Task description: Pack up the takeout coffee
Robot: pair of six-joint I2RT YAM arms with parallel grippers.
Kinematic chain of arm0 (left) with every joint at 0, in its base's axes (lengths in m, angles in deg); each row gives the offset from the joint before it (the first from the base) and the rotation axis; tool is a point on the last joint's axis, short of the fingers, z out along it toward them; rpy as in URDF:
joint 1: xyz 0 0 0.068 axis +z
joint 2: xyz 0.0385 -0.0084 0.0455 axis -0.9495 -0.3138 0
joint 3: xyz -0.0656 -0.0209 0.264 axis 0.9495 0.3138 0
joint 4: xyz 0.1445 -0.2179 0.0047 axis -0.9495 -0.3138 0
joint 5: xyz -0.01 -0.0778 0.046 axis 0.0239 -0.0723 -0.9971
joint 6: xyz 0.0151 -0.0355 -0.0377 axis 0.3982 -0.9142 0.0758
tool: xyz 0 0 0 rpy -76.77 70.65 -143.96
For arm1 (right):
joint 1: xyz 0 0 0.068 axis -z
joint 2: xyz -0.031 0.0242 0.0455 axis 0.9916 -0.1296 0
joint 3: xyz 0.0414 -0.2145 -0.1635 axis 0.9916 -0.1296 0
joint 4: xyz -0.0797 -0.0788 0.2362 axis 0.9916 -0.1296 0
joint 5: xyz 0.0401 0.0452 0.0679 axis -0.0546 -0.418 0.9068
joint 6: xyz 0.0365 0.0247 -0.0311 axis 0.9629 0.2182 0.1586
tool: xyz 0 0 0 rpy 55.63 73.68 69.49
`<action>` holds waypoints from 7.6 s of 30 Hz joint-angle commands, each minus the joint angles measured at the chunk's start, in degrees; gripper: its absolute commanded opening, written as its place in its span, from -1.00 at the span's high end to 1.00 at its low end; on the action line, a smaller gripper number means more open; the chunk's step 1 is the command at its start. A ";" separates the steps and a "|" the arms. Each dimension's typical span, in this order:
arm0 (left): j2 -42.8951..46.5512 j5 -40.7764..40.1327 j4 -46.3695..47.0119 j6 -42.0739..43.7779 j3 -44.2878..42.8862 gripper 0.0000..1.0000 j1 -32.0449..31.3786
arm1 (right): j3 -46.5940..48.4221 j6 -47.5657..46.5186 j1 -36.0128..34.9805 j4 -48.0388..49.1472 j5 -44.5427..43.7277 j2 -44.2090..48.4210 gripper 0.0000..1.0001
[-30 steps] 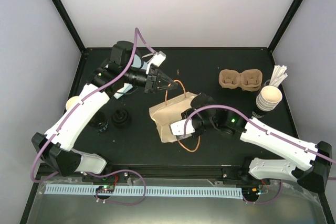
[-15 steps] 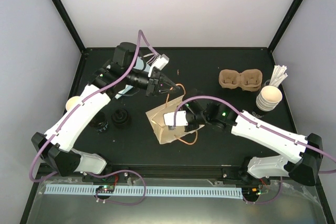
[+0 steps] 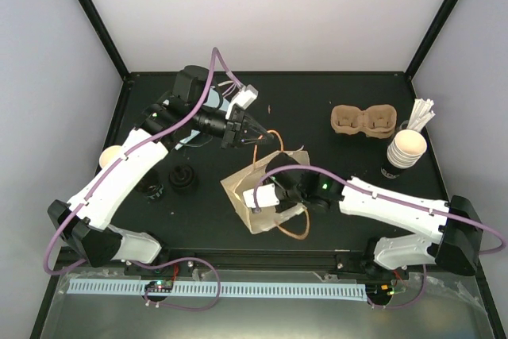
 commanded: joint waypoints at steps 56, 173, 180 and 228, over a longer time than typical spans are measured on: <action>2.52 -9.51 -5.03 5.85 -7.55 0.97 -0.82 | -13.64 10.50 -6.21 3.25 1.02 3.58 0.98; -0.40 -11.92 -8.36 6.54 -8.84 0.97 -4.36 | -3.67 12.97 -3.56 7.60 -12.93 0.46 0.98; -0.53 -12.28 -7.20 4.45 -7.90 0.97 -2.42 | -2.92 15.91 -3.39 9.36 -14.99 4.72 0.98; -5.59 -6.21 3.21 -8.19 -5.47 0.97 6.57 | -1.22 45.78 9.17 41.86 3.41 19.79 -0.72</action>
